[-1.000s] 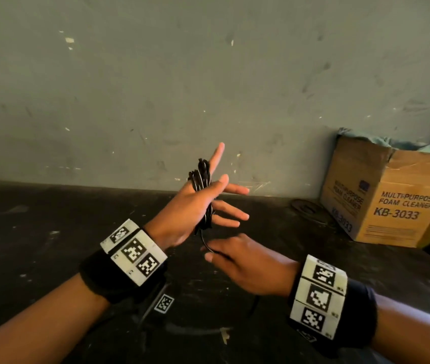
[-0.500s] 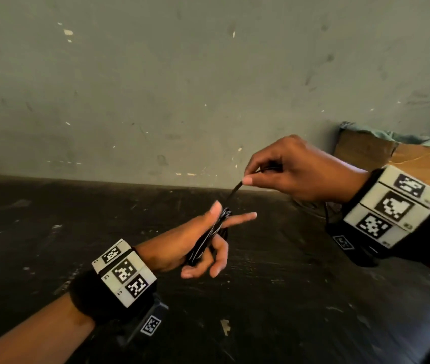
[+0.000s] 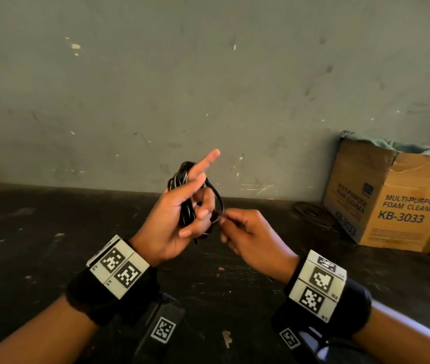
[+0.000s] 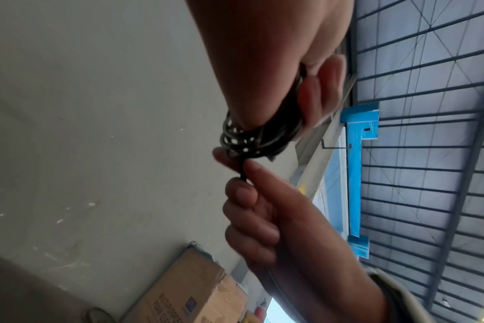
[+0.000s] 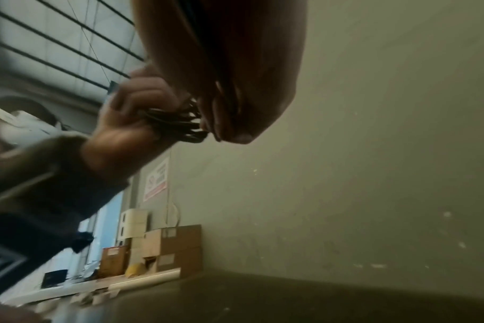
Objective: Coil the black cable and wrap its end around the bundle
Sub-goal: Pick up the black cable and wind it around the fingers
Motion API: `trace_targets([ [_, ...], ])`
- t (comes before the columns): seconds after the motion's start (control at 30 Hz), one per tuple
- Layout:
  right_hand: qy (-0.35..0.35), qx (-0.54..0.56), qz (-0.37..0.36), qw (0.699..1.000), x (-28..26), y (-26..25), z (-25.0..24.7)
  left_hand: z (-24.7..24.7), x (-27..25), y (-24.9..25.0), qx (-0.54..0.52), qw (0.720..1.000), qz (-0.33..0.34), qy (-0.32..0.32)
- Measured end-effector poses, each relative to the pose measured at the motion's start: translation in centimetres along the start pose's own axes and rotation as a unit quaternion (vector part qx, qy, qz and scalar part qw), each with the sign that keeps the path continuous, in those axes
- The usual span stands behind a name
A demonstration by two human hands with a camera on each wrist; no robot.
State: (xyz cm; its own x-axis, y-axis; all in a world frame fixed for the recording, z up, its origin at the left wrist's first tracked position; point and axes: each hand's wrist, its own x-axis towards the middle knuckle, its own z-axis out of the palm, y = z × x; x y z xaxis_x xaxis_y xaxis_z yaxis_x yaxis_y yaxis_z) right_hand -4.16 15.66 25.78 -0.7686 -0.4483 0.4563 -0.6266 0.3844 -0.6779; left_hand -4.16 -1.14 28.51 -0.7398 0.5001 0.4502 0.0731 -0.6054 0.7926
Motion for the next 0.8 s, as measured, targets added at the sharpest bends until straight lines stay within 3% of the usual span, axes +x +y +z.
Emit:
trace_targets([
  [0.17,-0.123,-0.151,0.005,0.981,-0.9,-2.0,0.9,-0.7,-0.1,0.2,0.116,0.988,0.025,0.097],
  [0.23,-0.152,-0.233,-0.021,0.96,-1.1,-2.8,0.8,-0.9,-0.1,-0.2,0.19,0.975,0.002,0.118],
  [0.37,-0.147,-0.346,-0.124,0.918,-1.1,-4.9,-0.3,-0.5,-0.4,-0.9,0.289,0.944,-0.09,0.135],
  [0.47,-0.154,-0.353,-0.156,0.909,-0.6,-5.7,-1.7,0.1,-0.9,-1.6,0.322,0.928,-0.157,0.103],
  [0.6,-0.162,-0.348,-0.201,0.901,-0.4,-4.5,-2.6,0.1,-1.4,-2.4,0.279,0.929,-0.241,0.004],
  [0.8,-0.094,-0.35,-0.242,0.9,-1.1,-2.6,-2.1,0.4,-1.6,-3.4,0.155,0.946,-0.28,-0.046],
])
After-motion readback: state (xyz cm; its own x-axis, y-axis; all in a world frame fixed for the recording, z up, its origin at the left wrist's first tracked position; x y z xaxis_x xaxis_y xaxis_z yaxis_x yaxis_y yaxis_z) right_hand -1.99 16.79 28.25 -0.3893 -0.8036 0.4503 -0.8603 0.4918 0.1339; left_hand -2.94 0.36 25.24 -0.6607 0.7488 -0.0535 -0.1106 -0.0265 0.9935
